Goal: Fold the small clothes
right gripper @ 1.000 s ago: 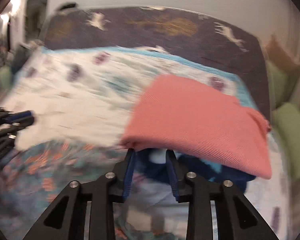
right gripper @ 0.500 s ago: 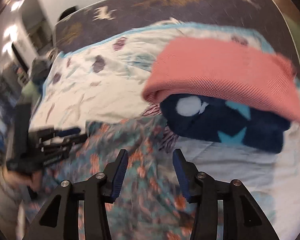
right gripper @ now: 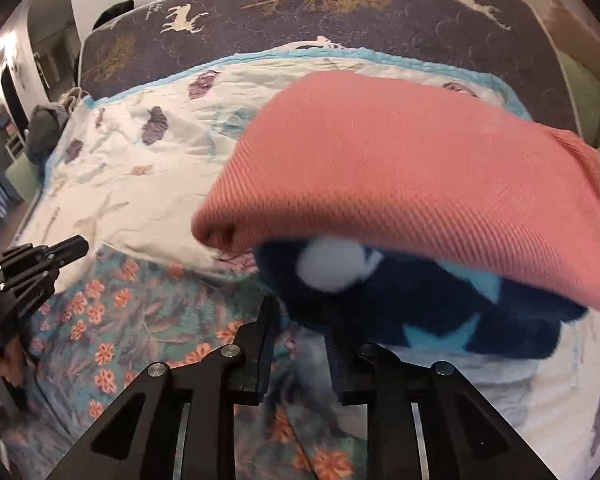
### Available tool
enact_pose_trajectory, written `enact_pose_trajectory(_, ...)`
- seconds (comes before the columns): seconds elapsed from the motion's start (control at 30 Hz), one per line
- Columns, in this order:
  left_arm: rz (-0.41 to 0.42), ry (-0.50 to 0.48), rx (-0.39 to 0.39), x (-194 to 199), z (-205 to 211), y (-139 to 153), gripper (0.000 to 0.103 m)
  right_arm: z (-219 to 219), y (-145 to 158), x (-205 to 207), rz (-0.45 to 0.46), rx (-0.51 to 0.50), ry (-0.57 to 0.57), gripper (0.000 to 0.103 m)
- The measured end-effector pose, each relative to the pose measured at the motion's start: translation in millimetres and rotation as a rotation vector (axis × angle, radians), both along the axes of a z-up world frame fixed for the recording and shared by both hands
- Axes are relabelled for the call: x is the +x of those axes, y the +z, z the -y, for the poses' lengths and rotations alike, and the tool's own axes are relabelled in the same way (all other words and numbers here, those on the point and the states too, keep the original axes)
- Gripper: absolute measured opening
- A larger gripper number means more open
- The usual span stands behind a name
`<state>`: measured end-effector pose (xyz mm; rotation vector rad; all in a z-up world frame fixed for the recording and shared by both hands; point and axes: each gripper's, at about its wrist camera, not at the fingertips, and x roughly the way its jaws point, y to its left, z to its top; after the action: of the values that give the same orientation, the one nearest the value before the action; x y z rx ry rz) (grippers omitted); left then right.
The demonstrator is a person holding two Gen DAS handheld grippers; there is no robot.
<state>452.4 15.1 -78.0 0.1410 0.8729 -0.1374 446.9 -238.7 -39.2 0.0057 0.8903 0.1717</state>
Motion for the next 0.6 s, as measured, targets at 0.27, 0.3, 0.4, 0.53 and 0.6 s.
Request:
enact_pose_trajectory(0.27,0.066,-0.139,-0.060,-64,-2,37,0.009,17,22,-65,-0.021,0.095,0.134,0.027)
enact_pose_trajectory(0.3,0.054,-0.128,0.027,-62,2,26,0.010,16,11,-65,-0.047,0.051,0.144,0.027)
enact_pose_trajectory(0.4,-0.027,0.029,0.308,-47,-8,-15,0.010,34,-25,-53,-0.068,-0.265,-0.084,0.049)
enact_pose_trajectory(0.53,0.042,0.146,0.132,-79,-53,22,0.010,81,-1,-89,-0.025,0.040,-0.215,0.054)
enact_pose_trajectory(0.6,0.089,0.164,0.087,-99,-70,43,0.010,95,14,-115,0.024,0.095,-0.191,0.054)
